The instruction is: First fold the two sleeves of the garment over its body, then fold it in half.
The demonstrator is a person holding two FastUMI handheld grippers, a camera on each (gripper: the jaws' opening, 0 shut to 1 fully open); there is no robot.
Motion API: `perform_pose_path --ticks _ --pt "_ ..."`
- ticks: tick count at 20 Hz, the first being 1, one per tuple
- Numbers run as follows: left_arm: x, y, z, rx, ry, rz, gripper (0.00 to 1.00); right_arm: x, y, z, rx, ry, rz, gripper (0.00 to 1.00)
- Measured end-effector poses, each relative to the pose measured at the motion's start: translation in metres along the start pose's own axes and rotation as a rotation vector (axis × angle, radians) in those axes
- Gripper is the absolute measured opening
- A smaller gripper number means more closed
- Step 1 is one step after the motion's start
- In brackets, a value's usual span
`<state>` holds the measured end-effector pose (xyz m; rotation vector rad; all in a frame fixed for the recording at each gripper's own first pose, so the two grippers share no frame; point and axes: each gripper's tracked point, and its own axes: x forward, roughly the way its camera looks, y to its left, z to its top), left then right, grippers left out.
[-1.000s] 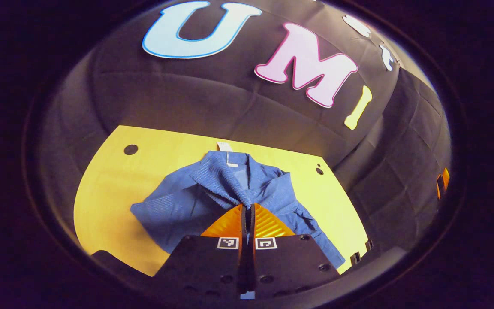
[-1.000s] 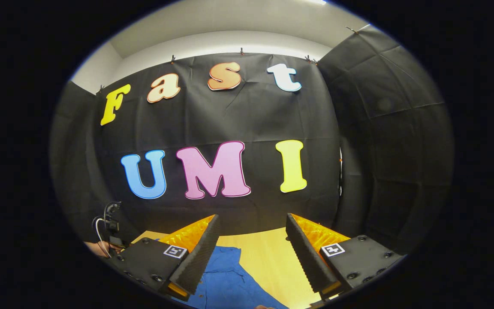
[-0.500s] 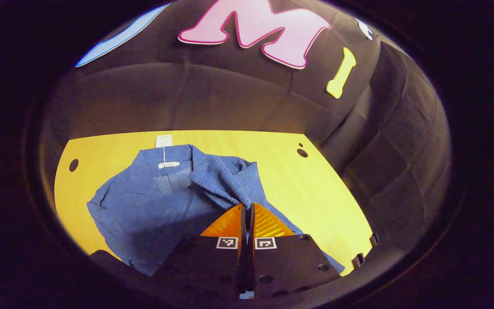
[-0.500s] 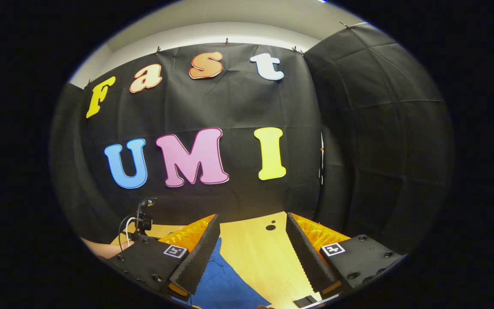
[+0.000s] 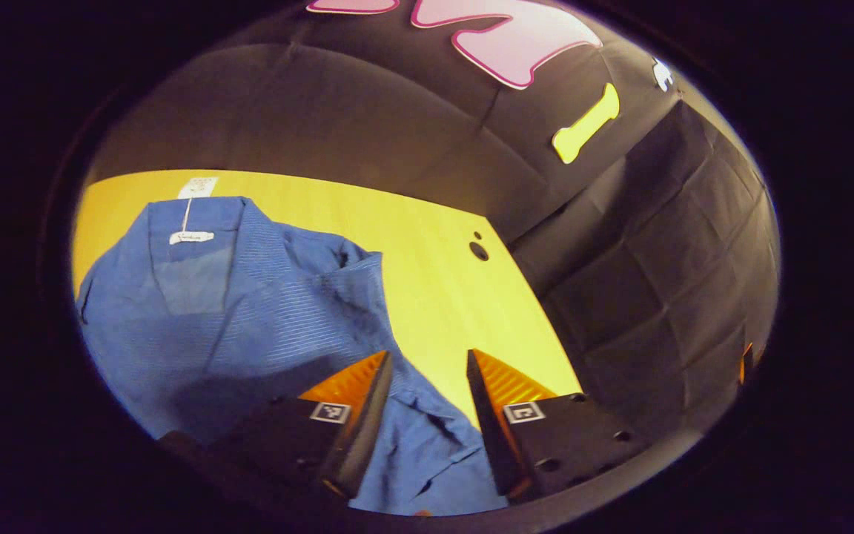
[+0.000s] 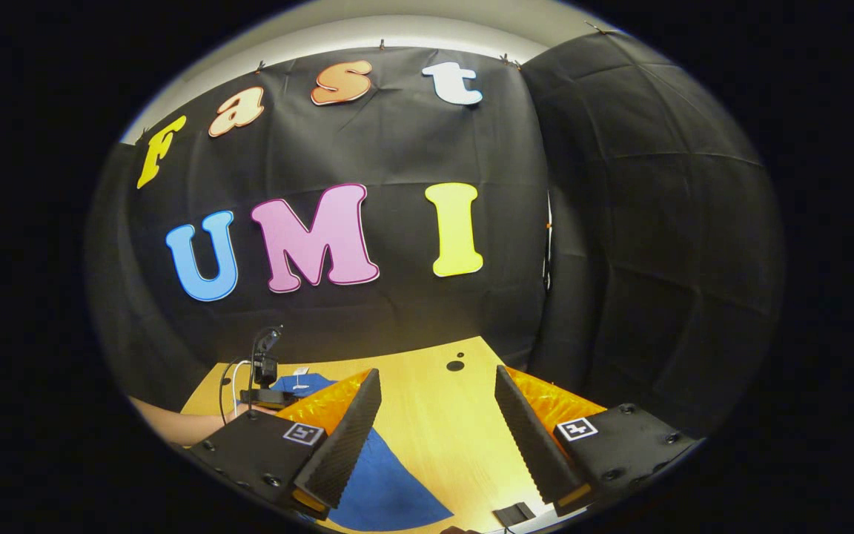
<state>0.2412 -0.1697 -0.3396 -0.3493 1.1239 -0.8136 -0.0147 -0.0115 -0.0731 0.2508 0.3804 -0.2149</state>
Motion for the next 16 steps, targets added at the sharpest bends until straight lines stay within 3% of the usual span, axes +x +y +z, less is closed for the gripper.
perform_pose_path --ticks 1,3,4,7,9,12,16 --pt "0.008 -0.002 0.009 -0.022 -0.040 -0.014 0.77 0.003 0.003 0.000 -0.004 0.002 0.009 0.98" --pt "-0.001 0.006 0.015 -0.034 -0.080 0.033 0.76 0.007 0.012 -0.004 -0.016 0.010 0.032 0.98" --pt "-0.015 0.011 0.015 -0.020 -0.083 0.077 0.83 0.010 0.015 -0.008 -0.024 0.012 0.045 0.98" --pt "-0.061 0.031 0.012 0.050 -0.109 0.261 0.83 0.016 0.033 -0.017 0.012 0.024 0.104 0.98" --pt "-0.107 0.024 0.023 0.136 -0.199 0.368 0.83 0.022 0.044 -0.021 0.041 0.029 0.134 0.98" --pt "-0.171 -0.001 0.032 0.232 -0.343 0.444 0.83 0.029 0.064 -0.028 0.022 0.031 0.172 0.98" --pt "-0.237 -0.011 -0.008 0.239 -0.373 0.534 0.85 0.037 0.093 -0.046 -0.047 0.040 0.230 0.98"
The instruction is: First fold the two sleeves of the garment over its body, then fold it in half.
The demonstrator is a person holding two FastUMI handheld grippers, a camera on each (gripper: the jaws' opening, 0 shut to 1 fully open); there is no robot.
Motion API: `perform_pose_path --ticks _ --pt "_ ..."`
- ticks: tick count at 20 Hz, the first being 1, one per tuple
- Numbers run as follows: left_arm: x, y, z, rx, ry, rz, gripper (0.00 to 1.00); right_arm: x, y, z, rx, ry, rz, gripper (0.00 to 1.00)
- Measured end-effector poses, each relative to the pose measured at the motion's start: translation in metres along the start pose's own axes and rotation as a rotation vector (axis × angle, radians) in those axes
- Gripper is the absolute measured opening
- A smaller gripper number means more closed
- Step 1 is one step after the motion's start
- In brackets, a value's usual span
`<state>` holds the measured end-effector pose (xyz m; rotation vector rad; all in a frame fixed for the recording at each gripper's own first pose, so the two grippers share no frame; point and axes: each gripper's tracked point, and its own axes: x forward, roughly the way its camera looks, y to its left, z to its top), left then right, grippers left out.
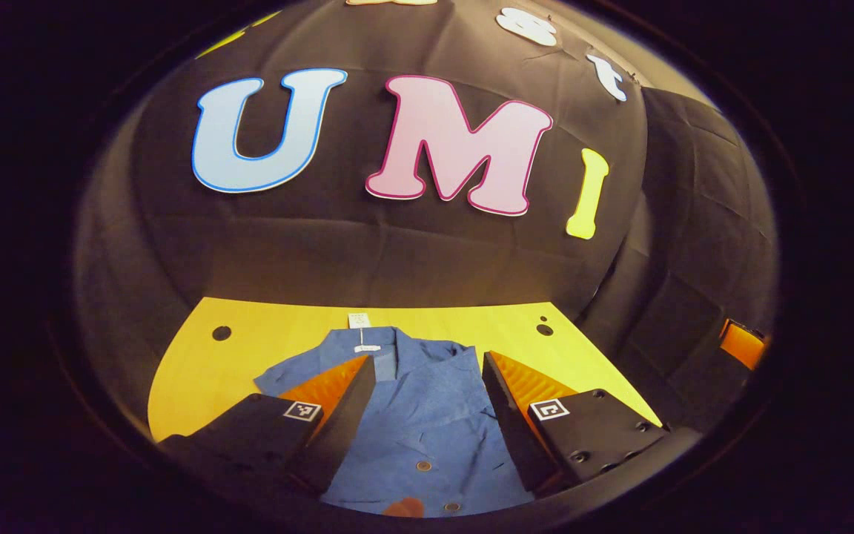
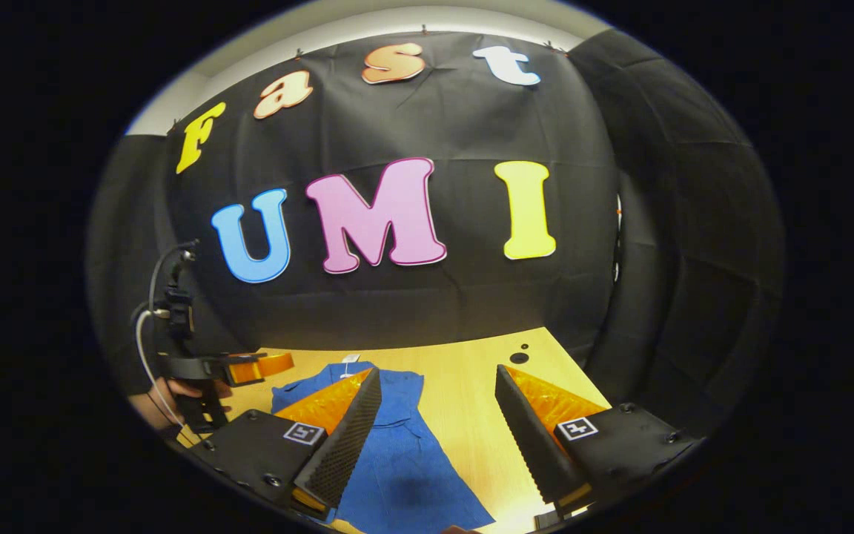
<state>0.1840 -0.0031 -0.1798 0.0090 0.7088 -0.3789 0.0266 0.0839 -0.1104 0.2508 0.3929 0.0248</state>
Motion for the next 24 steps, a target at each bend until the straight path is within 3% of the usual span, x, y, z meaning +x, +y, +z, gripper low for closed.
perform_pose_path --ticks 6,11,18,21,24 --pt "-0.089 0.044 -0.062 -0.147 0.002 0.127 0.84 0.002 0.026 -0.030 -0.067 0.028 0.052 0.98" --pt "-0.121 0.092 -0.152 -0.196 0.174 0.252 0.85 -0.001 0.025 -0.065 -0.114 0.104 0.069 0.98" --pt "-0.137 0.084 -0.264 -0.288 0.396 0.272 0.85 -0.001 0.022 -0.133 -0.138 0.266 0.093 0.98" --pt "-0.139 0.084 -0.291 -0.348 0.461 0.274 0.86 -0.004 0.019 -0.171 -0.060 0.395 0.097 0.98" --pt "-0.143 0.083 -0.319 -0.390 0.556 0.286 0.85 -0.009 0.004 -0.211 -0.008 0.537 0.049 0.98"
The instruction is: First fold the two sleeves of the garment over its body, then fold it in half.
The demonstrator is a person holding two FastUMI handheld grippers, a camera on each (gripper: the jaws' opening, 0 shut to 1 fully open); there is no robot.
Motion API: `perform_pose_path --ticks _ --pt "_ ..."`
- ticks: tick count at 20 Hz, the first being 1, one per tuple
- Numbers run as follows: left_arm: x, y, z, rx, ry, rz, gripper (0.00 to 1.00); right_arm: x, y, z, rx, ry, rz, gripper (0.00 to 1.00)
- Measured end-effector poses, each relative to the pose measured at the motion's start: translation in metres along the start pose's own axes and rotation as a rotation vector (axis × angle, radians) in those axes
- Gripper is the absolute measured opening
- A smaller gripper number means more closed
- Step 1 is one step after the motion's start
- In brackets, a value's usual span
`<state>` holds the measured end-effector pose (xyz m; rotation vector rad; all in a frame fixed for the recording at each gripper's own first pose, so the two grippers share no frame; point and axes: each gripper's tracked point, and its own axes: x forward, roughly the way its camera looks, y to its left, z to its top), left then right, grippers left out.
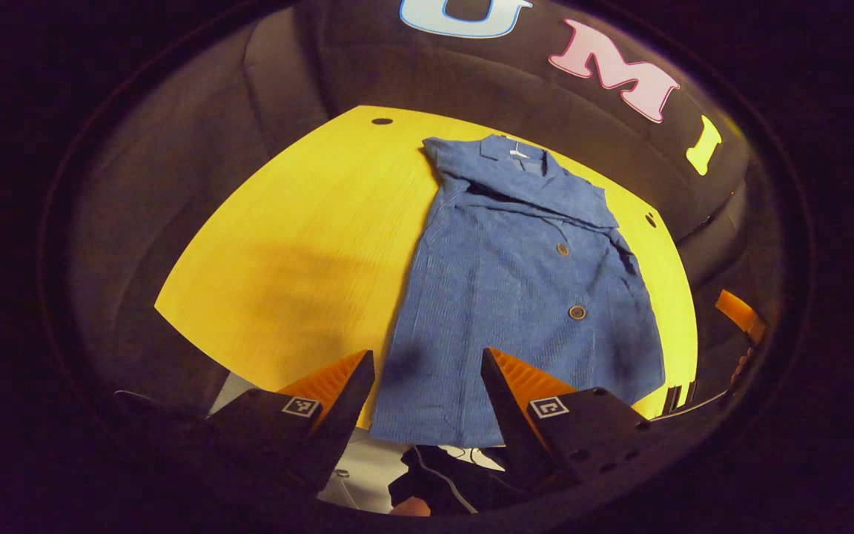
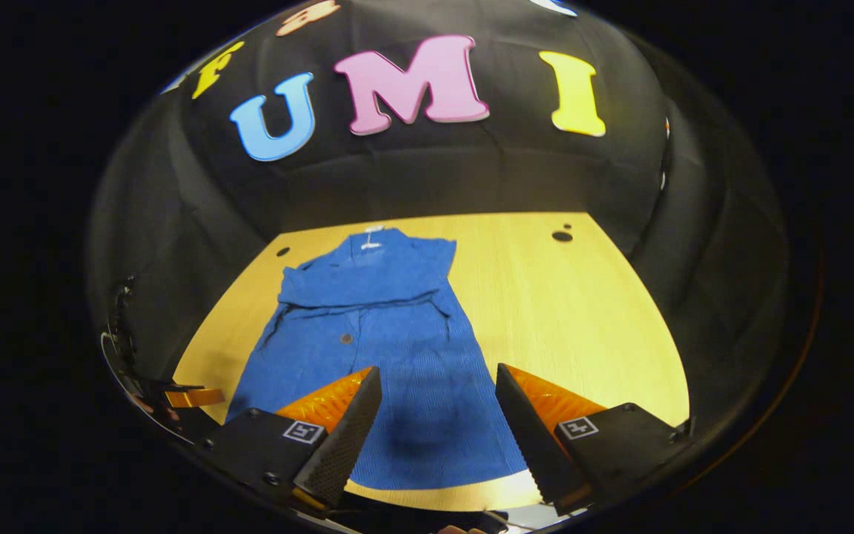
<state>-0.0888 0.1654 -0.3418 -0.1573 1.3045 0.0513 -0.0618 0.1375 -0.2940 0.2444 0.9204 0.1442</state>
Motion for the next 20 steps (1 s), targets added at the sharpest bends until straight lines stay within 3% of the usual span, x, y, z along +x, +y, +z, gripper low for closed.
perform_pose_path --ticks 4,9,19,20 --pt "0.014 0.007 -0.022 -0.001 0.088 0.037 0.85 0.010 -0.026 -0.049 0.033 0.188 -0.069 0.99" --pt "0.022 0.004 -0.036 -0.040 0.165 0.023 0.85 0.015 -0.048 -0.098 0.036 0.395 -0.136 1.00" --pt "0.031 0.018 -0.060 -0.003 0.269 0.090 0.82 0.031 -0.066 -0.125 -0.032 0.511 -0.154 1.00" --pt "0.032 0.018 -0.060 0.005 0.273 0.094 0.86 0.033 -0.068 -0.129 -0.030 0.524 -0.148 1.00"
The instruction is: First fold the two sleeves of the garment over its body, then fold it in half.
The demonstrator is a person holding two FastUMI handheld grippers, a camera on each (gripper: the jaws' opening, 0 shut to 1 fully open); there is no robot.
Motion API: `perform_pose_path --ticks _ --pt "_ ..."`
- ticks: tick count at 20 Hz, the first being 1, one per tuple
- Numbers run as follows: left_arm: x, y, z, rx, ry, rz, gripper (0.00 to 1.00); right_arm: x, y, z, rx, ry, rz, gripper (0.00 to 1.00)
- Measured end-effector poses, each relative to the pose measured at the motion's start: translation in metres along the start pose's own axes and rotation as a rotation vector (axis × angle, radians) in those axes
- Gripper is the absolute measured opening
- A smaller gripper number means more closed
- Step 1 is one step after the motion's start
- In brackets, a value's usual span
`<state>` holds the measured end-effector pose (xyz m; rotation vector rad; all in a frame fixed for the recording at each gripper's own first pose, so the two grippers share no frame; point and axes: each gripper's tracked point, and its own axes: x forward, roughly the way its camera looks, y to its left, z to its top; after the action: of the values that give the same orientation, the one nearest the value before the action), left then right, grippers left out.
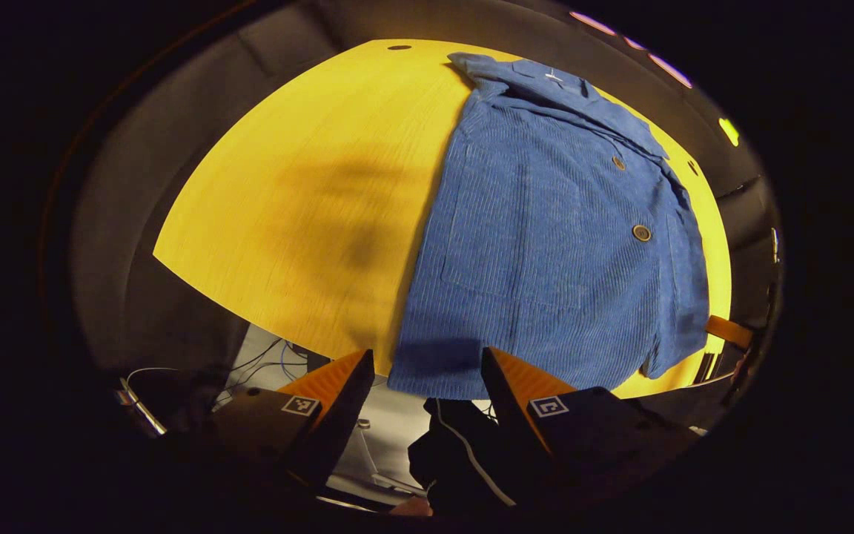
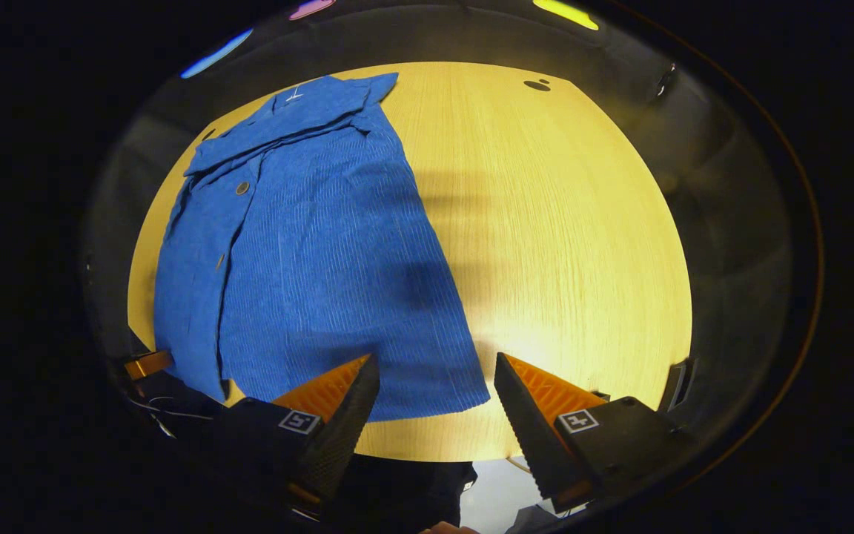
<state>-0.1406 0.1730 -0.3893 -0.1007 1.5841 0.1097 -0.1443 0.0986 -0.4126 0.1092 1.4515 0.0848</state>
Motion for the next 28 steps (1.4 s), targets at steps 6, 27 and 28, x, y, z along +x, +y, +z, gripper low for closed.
perform_pose_path --ticks 6,27,28 --pt "0.000 -0.001 -0.001 0.035 0.008 0.020 0.86 0.006 -0.006 -0.009 -0.046 0.027 -0.016 1.00" --pt "0.005 -0.001 0.002 0.074 0.009 0.048 0.86 0.028 -0.001 -0.009 -0.032 0.083 0.005 0.98" --pt "0.005 -0.001 0.002 0.076 0.001 0.050 0.86 0.028 -0.001 -0.010 -0.029 0.087 0.004 0.98"
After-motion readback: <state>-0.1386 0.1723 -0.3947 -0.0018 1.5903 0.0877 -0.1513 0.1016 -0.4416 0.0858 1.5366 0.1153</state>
